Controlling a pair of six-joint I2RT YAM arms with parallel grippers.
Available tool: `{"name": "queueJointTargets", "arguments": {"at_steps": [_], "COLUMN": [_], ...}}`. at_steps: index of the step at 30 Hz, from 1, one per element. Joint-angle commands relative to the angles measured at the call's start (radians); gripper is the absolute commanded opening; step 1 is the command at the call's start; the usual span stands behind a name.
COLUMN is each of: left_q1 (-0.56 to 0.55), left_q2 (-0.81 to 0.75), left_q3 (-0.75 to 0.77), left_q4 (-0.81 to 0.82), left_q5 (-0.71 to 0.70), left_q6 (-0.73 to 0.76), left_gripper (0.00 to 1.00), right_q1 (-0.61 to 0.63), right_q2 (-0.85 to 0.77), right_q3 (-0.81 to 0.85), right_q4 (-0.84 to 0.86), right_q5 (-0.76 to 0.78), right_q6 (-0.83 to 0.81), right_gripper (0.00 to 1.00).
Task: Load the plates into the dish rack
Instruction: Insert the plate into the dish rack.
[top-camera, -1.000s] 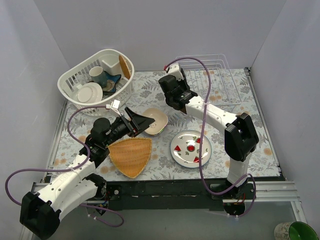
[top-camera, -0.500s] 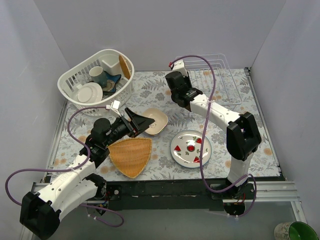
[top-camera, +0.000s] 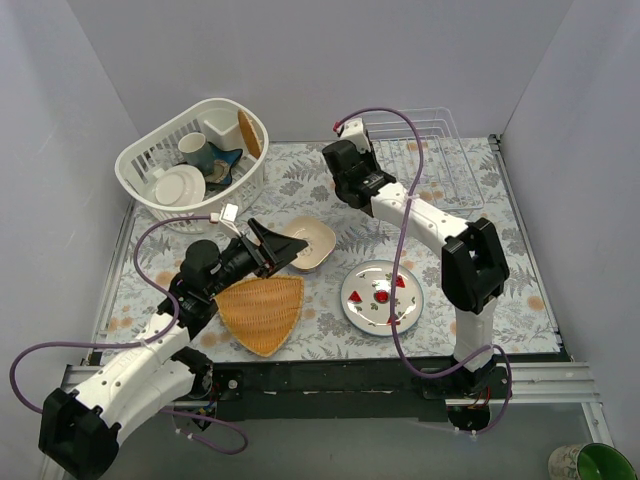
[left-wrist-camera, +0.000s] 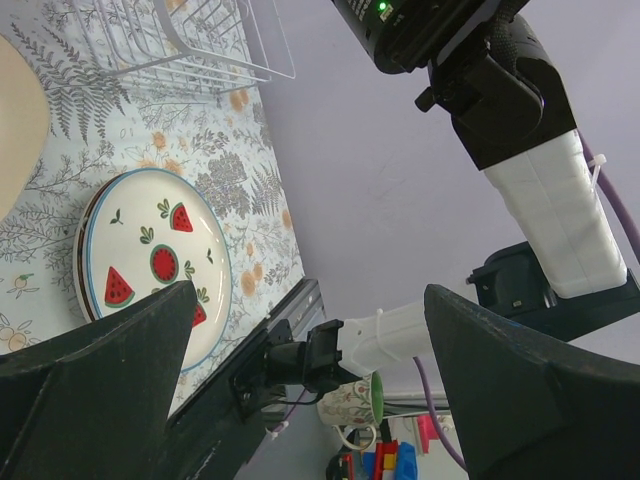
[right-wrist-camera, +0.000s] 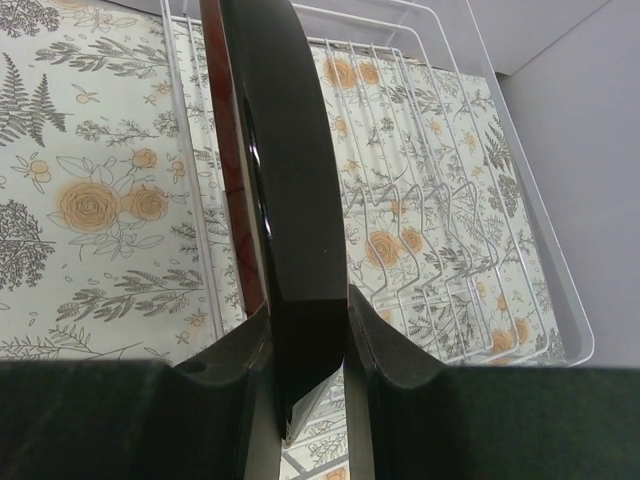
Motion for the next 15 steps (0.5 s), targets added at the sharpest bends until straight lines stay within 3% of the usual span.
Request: {"name": "queueJointTargets", "arguments": {"at_steps": [1, 15], "left_q1": [-0.003, -0.002], "left_q2": [-0.033, -0.033], "left_q3": [-0.014, -0.019], "left_q4": [0.0, 0.007], "left_q5": [-0.004, -0.001], "left_q6": [0.002, 0.001], "left_gripper": [0.98, 0.98], "right_q1": [0.003, 0.003], "right_q2": [0.061, 0.13], "right_q3": [0.023, 0.028], "right_q4": [-0.212, -0.296], "right_q5": [0.034, 0.054], "right_q6": [0.111, 0.142], "right_gripper": [0.01, 0.01]}}
